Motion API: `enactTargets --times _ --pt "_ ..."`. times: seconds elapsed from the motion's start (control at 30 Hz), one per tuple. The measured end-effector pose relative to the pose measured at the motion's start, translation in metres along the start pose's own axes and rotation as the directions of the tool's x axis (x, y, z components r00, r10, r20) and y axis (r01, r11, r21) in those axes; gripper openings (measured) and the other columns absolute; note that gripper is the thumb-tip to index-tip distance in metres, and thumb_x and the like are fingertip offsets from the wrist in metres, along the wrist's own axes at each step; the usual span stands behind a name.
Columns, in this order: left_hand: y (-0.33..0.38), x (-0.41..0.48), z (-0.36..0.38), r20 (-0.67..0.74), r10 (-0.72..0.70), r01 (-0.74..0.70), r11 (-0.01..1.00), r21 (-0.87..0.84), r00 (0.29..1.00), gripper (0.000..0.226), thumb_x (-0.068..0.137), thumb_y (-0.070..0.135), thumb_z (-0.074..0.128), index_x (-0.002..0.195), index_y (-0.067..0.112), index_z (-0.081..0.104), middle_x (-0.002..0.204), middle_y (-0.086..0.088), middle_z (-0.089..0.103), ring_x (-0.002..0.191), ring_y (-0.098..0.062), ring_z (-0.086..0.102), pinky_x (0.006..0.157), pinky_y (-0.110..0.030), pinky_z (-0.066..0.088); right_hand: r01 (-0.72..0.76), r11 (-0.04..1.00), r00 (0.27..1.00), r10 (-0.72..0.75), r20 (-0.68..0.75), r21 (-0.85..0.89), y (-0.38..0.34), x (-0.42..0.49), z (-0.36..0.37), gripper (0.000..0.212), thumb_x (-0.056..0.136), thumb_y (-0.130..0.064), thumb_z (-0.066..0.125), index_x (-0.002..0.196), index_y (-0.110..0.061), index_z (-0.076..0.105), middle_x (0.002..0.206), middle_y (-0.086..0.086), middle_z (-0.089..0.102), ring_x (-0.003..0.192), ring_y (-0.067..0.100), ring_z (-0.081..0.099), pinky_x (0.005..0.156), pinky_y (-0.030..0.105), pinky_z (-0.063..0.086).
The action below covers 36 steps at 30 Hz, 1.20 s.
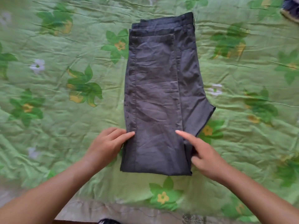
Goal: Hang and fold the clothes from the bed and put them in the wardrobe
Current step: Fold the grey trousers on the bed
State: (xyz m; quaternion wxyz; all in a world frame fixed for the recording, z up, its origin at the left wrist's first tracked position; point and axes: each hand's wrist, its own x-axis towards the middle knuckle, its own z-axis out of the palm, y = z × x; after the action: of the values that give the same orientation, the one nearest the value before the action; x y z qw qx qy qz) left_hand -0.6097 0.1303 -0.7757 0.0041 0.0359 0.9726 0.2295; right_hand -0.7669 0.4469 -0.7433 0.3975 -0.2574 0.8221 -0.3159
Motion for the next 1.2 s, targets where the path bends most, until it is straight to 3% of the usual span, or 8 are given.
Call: enactTargets --times 0.07,0.2,0.43,0.53,0.67,0.8,1.03,1.2 --pt "-0.005 0.008 0.004 -0.032 0.104 -0.102 0.993 0.058 0.994 0.027 0.093 0.003 0.062 0.118 0.009 0.071 0.103 -0.008 0.068 0.080 -0.031 0.060 0.071 -0.041 0.054 0.248 0.729 0.949 -0.314 0.011 -0.638 0.008 0.009 -0.004 0.093 0.070 0.010 0.052 0.152 -0.032 0.042 0.080 0.006 0.048 0.074 0.031 0.051 0.064 0.041 0.047" --pt "-0.005 0.026 0.007 -0.115 0.045 -0.038 0.997 0.063 0.992 0.021 0.087 0.013 0.059 0.105 0.020 0.067 0.104 -0.010 0.052 0.081 -0.033 0.057 0.071 -0.043 0.053 0.291 0.522 0.844 -0.535 -0.041 -0.802 0.006 0.031 -0.011 0.047 0.087 -0.009 0.049 0.125 -0.022 0.072 0.081 0.012 0.045 0.073 0.030 0.047 0.060 0.040 0.039" --pt "-0.027 0.072 -0.042 -0.060 0.011 -0.029 0.953 -0.302 0.998 0.013 0.096 0.025 0.052 0.105 0.022 0.062 0.125 -0.001 0.067 0.131 -0.022 0.054 0.105 -0.042 0.041 0.327 0.822 0.849 -0.473 -0.236 -0.467 -0.028 0.060 -0.069 0.023 0.096 -0.037 0.058 0.100 -0.028 0.078 0.151 0.016 0.045 0.145 0.044 0.032 0.118 0.060 0.020" --pt "-0.040 0.119 -0.064 0.034 -0.374 0.281 0.630 -0.724 0.927 0.018 0.094 0.019 0.060 0.099 0.034 0.069 0.108 0.011 0.072 0.108 -0.007 0.065 0.096 -0.025 0.048 0.161 0.983 0.971 -0.142 -0.191 0.087 -0.052 0.099 -0.113 0.022 0.084 -0.023 0.073 0.097 -0.040 0.072 0.117 -0.008 0.071 0.123 0.022 0.063 0.100 0.026 0.046" --pt "-0.058 0.177 -0.065 0.333 -0.502 0.437 0.102 -0.894 0.798 0.022 0.091 0.031 0.068 0.111 0.023 0.071 0.110 0.000 0.074 0.098 -0.016 0.068 0.077 -0.032 0.056 -0.292 0.645 0.956 0.223 0.192 0.706 -0.055 0.159 -0.144 0.055 0.066 -0.041 0.086 0.112 -0.013 0.077 0.107 0.008 0.077 0.096 0.021 0.074 0.084 0.032 0.060" --pt "-0.063 0.167 -0.037 0.580 -0.410 0.629 -0.021 -0.777 0.704 0.038 0.084 0.024 0.075 0.117 0.008 0.064 0.120 -0.010 0.070 0.109 -0.030 0.065 0.087 -0.041 0.054 -0.585 0.481 0.806 0.251 0.536 0.653 -0.023 0.167 -0.143 0.049 0.070 -0.009 0.082 0.118 -0.004 0.073 0.119 0.017 0.071 0.104 0.029 0.071 0.100 0.039 0.054" --pt "-0.041 0.116 -0.012 0.552 -0.373 0.619 0.079 -0.782 0.745 0.030 0.099 0.003 0.056 0.127 0.012 0.064 0.125 -0.007 0.071 0.115 -0.021 0.067 0.096 -0.032 0.055 -0.590 0.523 0.806 0.331 0.491 0.615 -0.001 0.132 -0.084 0.038 0.079 -0.016 0.075 0.116 -0.007 0.072 0.118 0.014 0.073 0.107 0.028 0.071 0.080 0.034 0.060" --pt "0.001 0.038 0.001 0.653 -0.363 0.707 0.023 -0.707 0.665 0.031 0.100 0.004 0.054 0.129 0.012 0.062 0.129 -0.004 0.069 0.121 -0.021 0.064 0.095 -0.028 0.053 -0.682 0.613 0.705 0.404 0.583 0.400 0.000 0.077 -0.037 0.046 0.075 -0.023 0.078 0.118 -0.009 0.071 0.117 0.008 0.074 0.111 0.027 0.070 0.106 0.045 0.049"
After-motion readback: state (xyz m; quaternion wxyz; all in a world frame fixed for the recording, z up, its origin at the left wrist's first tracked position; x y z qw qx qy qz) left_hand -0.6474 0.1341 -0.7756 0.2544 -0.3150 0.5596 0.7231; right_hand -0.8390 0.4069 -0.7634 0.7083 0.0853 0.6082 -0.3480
